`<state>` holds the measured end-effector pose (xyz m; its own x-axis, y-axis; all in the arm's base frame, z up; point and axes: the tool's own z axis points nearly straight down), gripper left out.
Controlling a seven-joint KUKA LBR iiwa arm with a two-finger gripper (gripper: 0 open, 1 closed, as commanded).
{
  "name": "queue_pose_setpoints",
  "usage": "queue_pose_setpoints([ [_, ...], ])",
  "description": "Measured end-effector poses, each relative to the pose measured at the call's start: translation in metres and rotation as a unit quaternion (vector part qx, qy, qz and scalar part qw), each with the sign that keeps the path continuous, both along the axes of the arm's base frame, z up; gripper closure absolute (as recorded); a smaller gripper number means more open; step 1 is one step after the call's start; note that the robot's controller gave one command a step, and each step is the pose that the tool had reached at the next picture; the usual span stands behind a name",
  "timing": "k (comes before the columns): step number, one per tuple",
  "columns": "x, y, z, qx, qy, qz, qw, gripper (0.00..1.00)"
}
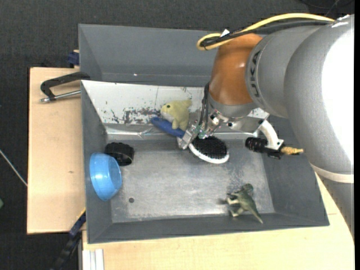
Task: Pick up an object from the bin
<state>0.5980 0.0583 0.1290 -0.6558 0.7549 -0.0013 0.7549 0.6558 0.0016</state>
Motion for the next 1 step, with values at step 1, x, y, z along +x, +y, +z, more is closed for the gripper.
queue_pose_setpoints([
  [1, 0.0005, 0.0005, 0.0167, 0.000, -0.0006, 0.001, 1.0000, 1.00],
])
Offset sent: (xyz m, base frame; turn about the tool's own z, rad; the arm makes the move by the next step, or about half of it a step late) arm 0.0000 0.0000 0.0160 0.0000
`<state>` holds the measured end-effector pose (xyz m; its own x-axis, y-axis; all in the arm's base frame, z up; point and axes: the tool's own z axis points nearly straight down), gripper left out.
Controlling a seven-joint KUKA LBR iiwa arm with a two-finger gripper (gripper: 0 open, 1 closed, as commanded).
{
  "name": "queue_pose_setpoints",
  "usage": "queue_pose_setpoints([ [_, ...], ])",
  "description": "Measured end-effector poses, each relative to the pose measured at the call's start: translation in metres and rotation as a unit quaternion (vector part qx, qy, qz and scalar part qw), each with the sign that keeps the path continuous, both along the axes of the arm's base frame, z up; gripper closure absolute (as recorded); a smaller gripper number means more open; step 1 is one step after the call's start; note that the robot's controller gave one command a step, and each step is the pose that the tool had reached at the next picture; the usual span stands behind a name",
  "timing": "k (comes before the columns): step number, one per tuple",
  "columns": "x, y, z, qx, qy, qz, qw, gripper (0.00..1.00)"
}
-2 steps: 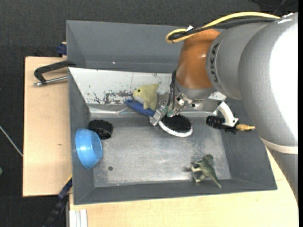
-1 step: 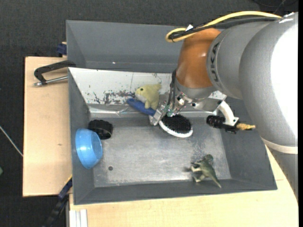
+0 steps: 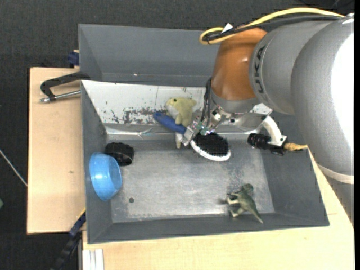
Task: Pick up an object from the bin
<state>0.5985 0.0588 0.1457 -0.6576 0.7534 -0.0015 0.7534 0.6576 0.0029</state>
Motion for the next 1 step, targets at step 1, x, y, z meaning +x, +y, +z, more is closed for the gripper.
queue_pose_setpoints([
  [1, 0.0011, 0.0009, 0.0389, 0.000, -0.0015, 0.001, 1.0000, 1.00],
])
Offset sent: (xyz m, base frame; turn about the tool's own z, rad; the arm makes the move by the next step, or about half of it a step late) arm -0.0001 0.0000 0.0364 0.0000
